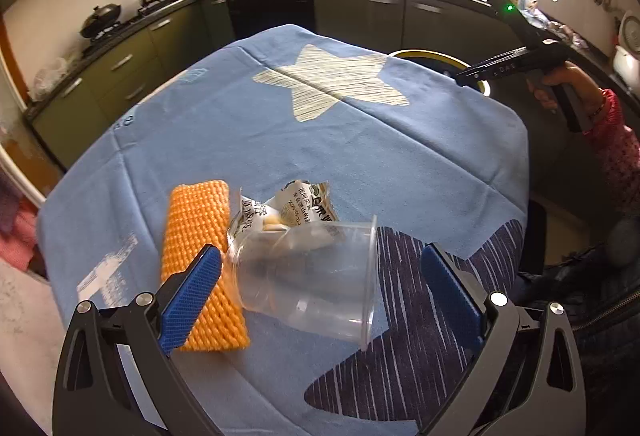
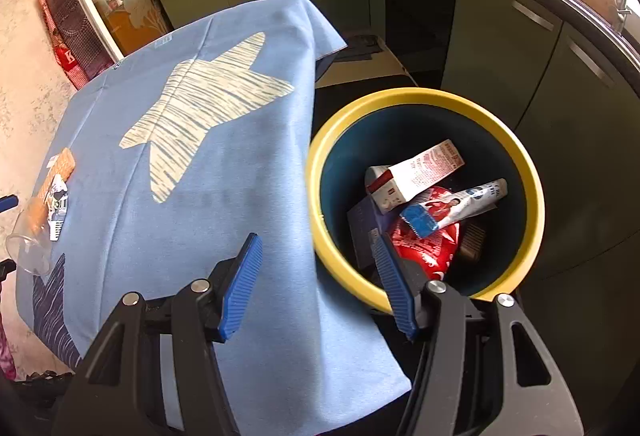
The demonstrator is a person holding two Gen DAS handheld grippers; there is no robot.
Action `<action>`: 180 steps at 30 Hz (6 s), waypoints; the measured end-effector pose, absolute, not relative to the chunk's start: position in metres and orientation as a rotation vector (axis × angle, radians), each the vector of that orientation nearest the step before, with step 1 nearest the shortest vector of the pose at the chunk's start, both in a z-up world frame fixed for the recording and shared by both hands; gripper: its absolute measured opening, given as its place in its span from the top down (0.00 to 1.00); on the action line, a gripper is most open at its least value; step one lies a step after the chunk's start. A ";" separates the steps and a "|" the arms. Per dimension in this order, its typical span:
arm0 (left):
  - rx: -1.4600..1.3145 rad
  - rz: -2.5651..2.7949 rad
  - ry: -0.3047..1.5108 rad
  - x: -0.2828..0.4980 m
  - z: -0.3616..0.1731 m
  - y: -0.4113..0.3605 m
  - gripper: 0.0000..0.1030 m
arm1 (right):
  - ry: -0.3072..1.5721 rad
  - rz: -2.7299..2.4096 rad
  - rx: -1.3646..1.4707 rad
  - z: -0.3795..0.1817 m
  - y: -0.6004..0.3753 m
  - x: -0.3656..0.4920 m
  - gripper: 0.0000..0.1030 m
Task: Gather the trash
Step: 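Move the left gripper to the clear plastic cup and grasp it, then carry the clear cup over the bin and open the left gripper, then grasp the white snack wrapper on the table with the right gripper, then carry the snack wrapper over the bin and open the right gripper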
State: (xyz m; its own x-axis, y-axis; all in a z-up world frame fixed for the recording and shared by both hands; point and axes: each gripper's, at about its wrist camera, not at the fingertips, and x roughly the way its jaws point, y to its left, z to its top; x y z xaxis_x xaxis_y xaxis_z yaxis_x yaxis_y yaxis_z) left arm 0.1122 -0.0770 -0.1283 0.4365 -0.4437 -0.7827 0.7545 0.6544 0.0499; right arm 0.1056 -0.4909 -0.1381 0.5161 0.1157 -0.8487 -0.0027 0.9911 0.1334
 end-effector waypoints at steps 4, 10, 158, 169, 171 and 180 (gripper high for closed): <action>0.366 -0.853 0.860 0.127 -0.133 -0.069 0.05 | 1.034 0.084 0.117 -0.139 -0.484 0.106 0.46; 0.325 -0.879 0.872 0.136 -0.136 -0.060 0.05 | 1.040 0.100 0.114 -0.137 -0.476 0.109 0.46; 0.065 -0.188 0.706 0.055 -0.085 -0.004 0.05 | 0.928 0.635 -0.184 -0.128 -0.241 0.106 0.55; 0.079 -0.240 0.702 0.068 -0.082 -0.028 0.05 | 0.872 0.151 0.001 -0.088 -0.424 0.103 0.54; 0.071 -0.251 0.711 0.074 -0.085 -0.032 0.05 | 0.892 0.022 0.027 -0.090 -0.467 0.114 0.54; 0.091 -0.268 0.755 0.091 -0.094 -0.060 0.05 | 1.040 -0.179 0.100 -0.132 -0.564 0.177 0.52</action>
